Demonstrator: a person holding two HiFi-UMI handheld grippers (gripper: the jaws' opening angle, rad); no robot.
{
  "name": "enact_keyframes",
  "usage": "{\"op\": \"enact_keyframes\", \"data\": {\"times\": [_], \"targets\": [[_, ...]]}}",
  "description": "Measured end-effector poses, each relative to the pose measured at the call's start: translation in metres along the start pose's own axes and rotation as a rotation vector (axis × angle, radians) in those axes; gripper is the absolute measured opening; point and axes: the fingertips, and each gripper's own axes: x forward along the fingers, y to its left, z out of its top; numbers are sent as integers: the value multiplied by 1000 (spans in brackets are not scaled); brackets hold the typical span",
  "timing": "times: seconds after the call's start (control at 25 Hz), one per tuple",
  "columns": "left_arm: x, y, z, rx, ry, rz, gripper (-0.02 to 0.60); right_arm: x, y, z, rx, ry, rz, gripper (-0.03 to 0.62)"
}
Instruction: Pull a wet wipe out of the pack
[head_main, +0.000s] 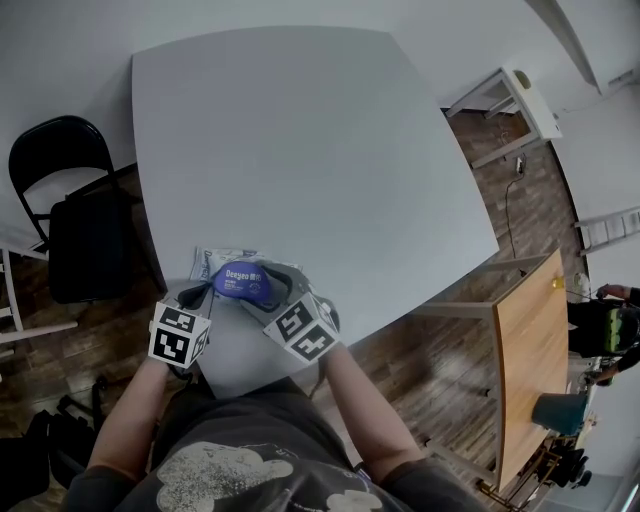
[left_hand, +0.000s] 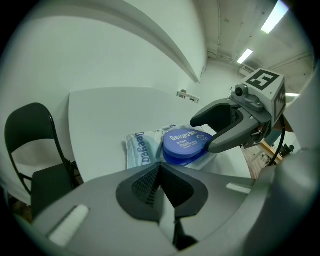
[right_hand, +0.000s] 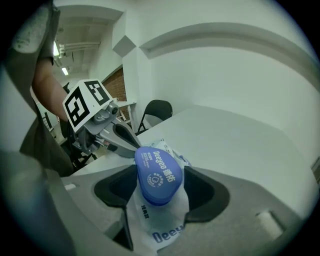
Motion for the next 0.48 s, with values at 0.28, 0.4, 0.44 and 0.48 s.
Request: {"op": "enact_keyframes", "data": {"times": [0.28,0.4,0.44,0.48], "targets": [[0,0,0,6,-2,-8,18,-17,-8,16,-92,-88,-139,281],[0,0,0,9,-3,-6,18,-22,-14,22,-161,-99,-226,199],[0,0,0,9,-2,-6,18,-24,-18,22,-205,-98,-272,84],[0,0,-1,9,-2,-7,18,-24,-21,22,-249,-95,-307,81]]}}
